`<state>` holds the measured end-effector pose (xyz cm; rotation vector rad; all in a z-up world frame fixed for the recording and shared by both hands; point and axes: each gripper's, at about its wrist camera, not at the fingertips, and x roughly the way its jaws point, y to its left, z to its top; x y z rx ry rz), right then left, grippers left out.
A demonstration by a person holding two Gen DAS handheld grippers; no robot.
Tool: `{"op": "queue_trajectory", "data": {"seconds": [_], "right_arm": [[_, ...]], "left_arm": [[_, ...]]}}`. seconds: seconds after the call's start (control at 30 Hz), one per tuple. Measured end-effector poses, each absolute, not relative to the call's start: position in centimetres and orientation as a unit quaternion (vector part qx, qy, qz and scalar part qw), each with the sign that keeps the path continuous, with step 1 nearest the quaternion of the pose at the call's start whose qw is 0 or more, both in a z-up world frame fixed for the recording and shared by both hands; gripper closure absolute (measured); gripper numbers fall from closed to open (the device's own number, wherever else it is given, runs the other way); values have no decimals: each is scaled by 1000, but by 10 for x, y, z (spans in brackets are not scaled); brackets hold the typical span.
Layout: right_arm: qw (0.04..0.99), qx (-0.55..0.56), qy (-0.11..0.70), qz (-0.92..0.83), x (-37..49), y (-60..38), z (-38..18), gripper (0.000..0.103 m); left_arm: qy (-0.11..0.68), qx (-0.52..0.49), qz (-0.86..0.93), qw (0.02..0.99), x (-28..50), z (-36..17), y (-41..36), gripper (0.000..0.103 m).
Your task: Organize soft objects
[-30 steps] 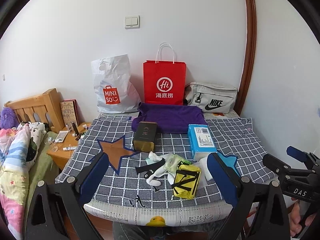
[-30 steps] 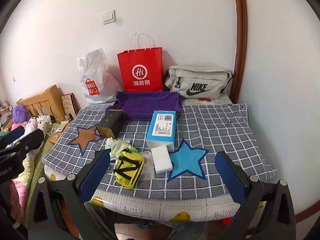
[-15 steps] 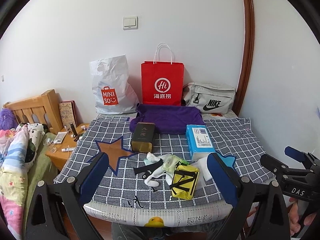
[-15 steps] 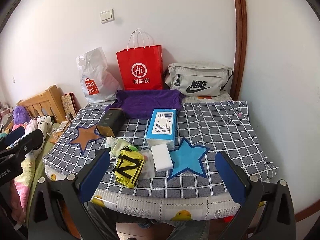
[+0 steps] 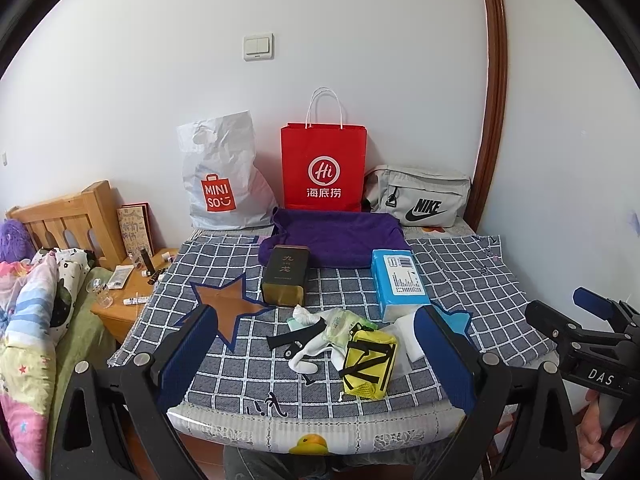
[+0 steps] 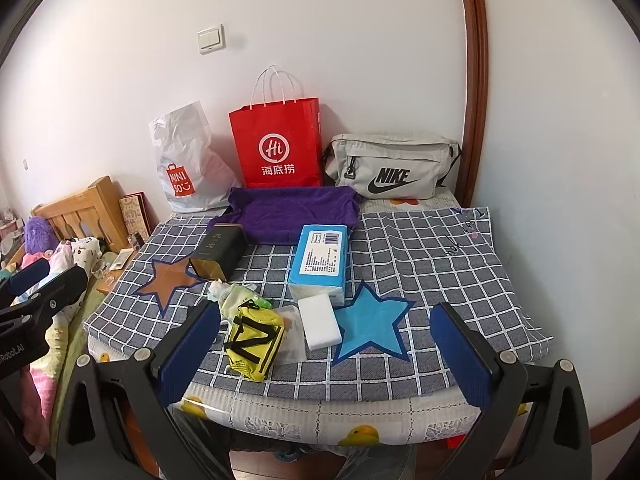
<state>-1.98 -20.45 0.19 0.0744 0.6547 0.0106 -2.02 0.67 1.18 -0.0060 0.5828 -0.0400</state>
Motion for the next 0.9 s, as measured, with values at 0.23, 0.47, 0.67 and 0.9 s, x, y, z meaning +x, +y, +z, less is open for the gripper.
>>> {"op": "queue_trajectory", "data": {"seconds": [0.23,0.47,0.67,0.9], "right_arm": [[947,37,320,5,-20,-205,1,0],[947,37,318,7,-21,-204,2,0],[948,33,315,10,-22,-202,2,0],[949,25,315,21,-17,-198,0,0]], "left_arm": [[287,-5,-18,958,-21,10,7,4],[287,-4,-18,958,-20,9,7,4],[288,-3,-16,958,-19,8,7,4],[293,-5,-16,956,-14,3,7,4]]}}
